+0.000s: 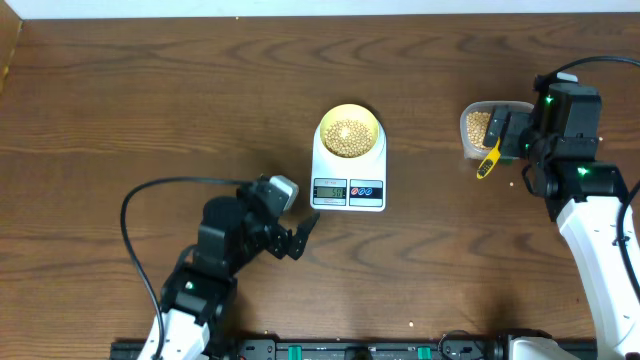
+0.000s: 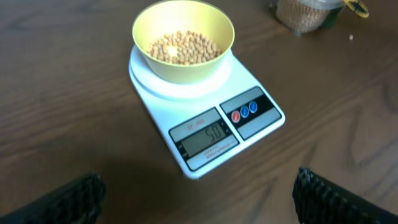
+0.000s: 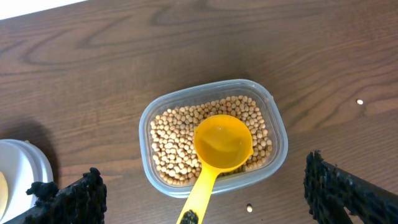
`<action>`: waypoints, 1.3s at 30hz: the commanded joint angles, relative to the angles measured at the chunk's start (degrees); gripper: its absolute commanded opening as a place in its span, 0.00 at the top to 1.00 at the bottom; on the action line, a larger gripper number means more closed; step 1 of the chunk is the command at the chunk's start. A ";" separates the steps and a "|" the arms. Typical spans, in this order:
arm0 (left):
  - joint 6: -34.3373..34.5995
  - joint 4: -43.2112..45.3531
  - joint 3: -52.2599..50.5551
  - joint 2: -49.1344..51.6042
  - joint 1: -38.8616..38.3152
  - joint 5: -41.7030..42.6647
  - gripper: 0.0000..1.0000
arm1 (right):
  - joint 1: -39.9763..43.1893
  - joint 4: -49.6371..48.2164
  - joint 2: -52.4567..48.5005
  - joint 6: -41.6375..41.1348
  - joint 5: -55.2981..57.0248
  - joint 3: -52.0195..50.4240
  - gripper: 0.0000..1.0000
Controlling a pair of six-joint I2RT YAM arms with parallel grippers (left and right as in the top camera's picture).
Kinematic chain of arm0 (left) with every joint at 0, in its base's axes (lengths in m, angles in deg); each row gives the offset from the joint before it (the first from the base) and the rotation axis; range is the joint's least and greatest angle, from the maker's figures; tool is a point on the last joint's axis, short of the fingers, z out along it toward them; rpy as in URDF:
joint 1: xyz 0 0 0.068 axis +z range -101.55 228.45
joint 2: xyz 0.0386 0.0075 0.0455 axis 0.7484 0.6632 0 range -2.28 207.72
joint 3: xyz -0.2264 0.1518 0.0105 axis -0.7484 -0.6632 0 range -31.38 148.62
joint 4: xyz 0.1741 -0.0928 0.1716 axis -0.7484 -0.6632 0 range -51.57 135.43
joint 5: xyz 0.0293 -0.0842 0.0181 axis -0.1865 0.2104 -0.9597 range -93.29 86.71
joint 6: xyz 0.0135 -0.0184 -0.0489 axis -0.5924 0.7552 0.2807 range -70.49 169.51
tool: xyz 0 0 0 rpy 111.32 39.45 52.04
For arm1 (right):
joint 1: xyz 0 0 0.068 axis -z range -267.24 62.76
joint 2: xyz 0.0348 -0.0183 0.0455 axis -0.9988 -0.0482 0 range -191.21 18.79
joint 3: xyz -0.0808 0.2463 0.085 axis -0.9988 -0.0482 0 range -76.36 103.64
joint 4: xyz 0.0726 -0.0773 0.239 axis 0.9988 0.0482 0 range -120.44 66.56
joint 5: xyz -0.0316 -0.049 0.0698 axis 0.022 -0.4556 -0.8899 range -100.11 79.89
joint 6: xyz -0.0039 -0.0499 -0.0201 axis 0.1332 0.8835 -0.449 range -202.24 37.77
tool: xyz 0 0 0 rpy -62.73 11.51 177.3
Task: Scoop item into bowl and weigh 50g on scale
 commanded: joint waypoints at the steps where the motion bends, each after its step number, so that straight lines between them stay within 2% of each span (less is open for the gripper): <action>1: 1.97 3.87 -3.91 -3.02 0.31 -0.90 0.02 | -0.33 0.02 0.17 0.83 0.66 0.02 0.01; 5: 5.20 9.84 -8.96 -6.34 0.31 -2.45 0.02 | -0.35 0.02 0.17 0.83 0.66 0.02 0.01; 10: 5.40 14.05 -13.88 -11.52 0.31 -2.62 0.02 | -0.35 0.04 0.17 0.83 0.66 0.02 0.01; 23: 11.63 14.14 -17.97 -19.58 3.72 -3.63 0.02 | -0.35 0.04 0.17 0.83 0.66 0.02 0.01; 39: 12.92 11.87 -21.18 -28.22 5.62 -3.26 0.02 | -0.35 0.04 0.17 0.83 0.66 0.02 0.01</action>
